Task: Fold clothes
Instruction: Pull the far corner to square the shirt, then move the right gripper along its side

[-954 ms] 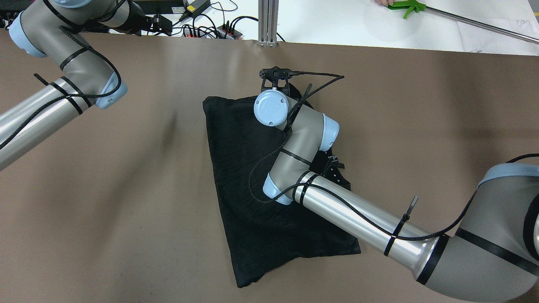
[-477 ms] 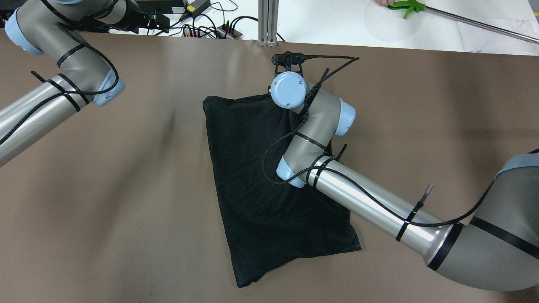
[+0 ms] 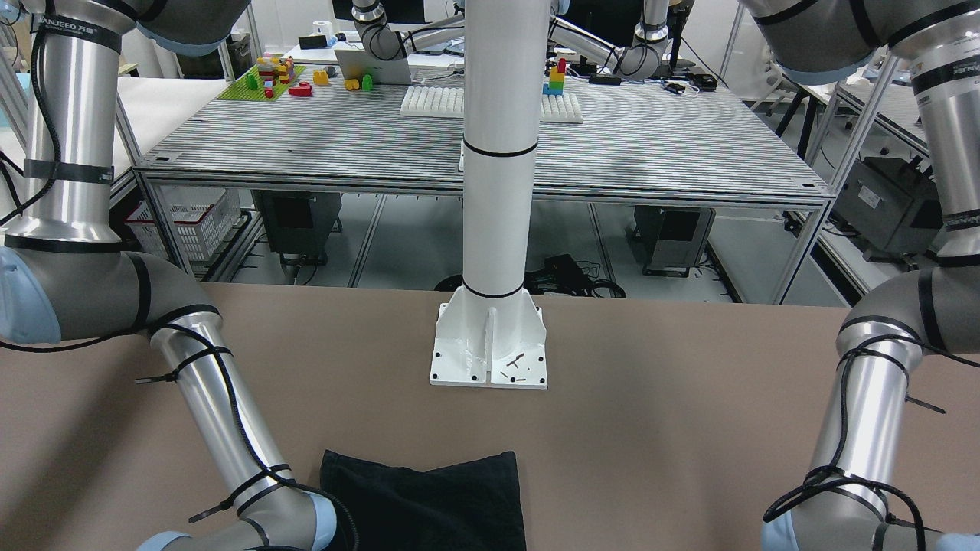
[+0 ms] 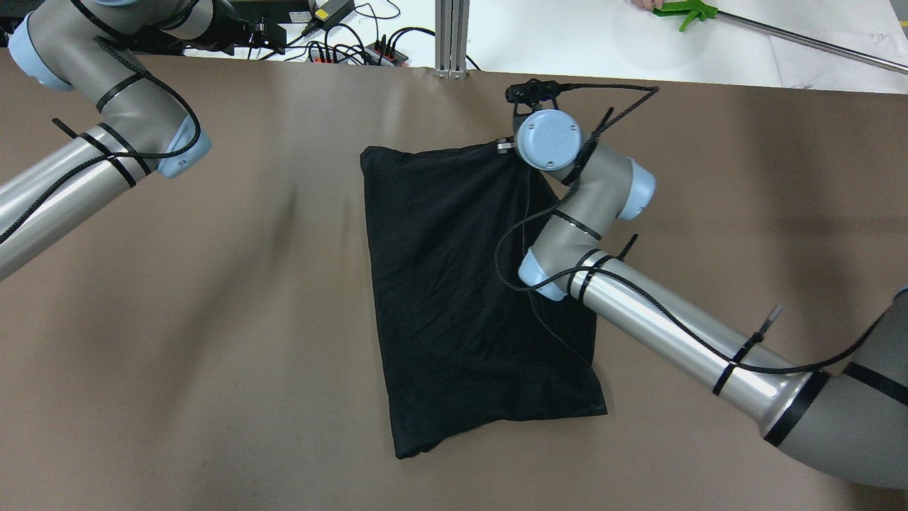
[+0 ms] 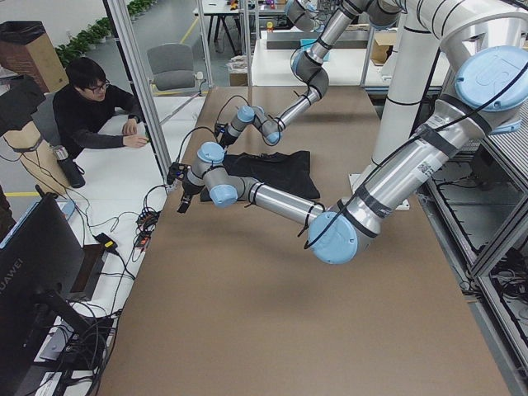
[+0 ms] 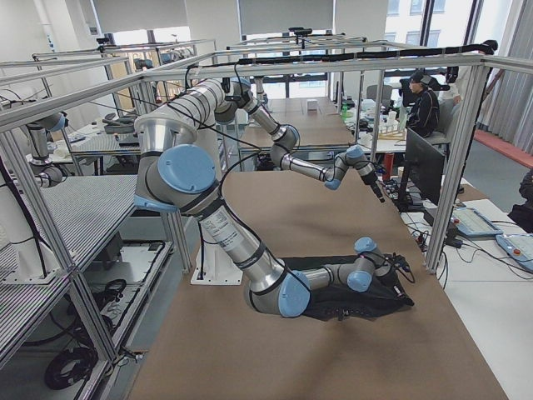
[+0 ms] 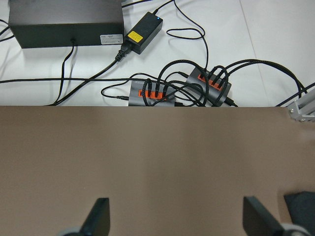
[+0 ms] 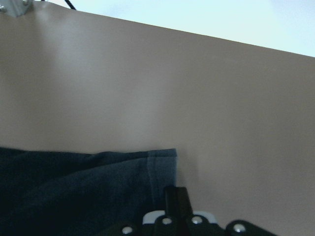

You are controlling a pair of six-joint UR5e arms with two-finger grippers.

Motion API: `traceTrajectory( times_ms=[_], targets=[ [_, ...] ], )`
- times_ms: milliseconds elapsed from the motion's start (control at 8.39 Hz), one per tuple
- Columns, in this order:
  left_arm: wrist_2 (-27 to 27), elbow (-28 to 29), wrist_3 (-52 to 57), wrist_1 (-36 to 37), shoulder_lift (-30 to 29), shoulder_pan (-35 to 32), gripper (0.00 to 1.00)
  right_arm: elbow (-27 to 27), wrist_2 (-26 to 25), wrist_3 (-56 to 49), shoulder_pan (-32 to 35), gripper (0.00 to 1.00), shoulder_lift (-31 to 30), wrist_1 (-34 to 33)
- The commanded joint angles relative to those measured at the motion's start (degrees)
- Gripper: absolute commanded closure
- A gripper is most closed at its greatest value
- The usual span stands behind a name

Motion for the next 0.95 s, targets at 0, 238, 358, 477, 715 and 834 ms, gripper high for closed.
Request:
traceTrajectory(
  times_ms=[0,238,358,477,715,834],
  targets=[
    [0.04,-0.17,-0.58,-0.03,-0.07,0.03,0.05,0.78,2.88,-1.46,2.55,0.22,-1.39,1.02],
    [0.22,-0.17,-0.67,-0.03,-0.07,-0.06,0.05,2.17,8.30,-0.75,4.65,0.05,-1.39,0.49],
    [0.22,-0.17,-0.76,-0.03,-0.07,-0.06,0.05,3.23,11.46,-0.23,5.10,0.05,-1.39,0.49],
    [0.22,-0.17,-0.85,-0.03,0.02,-0.06,0.05,6.72,14.71,3.69,5.27,0.05,-1.65,-1.25],
    [0.22,-0.35,-0.85,-0.11,0.02,-0.06,0.05,18.31,15.71,15.11,3.88,0.05,-5.42,-7.05],
    [0.22,-0.43,-0.85,-0.03,0.02,-0.15,0.05,18.97,15.98,20.73,0.83,0.06,-5.43,-6.11]
  ],
)
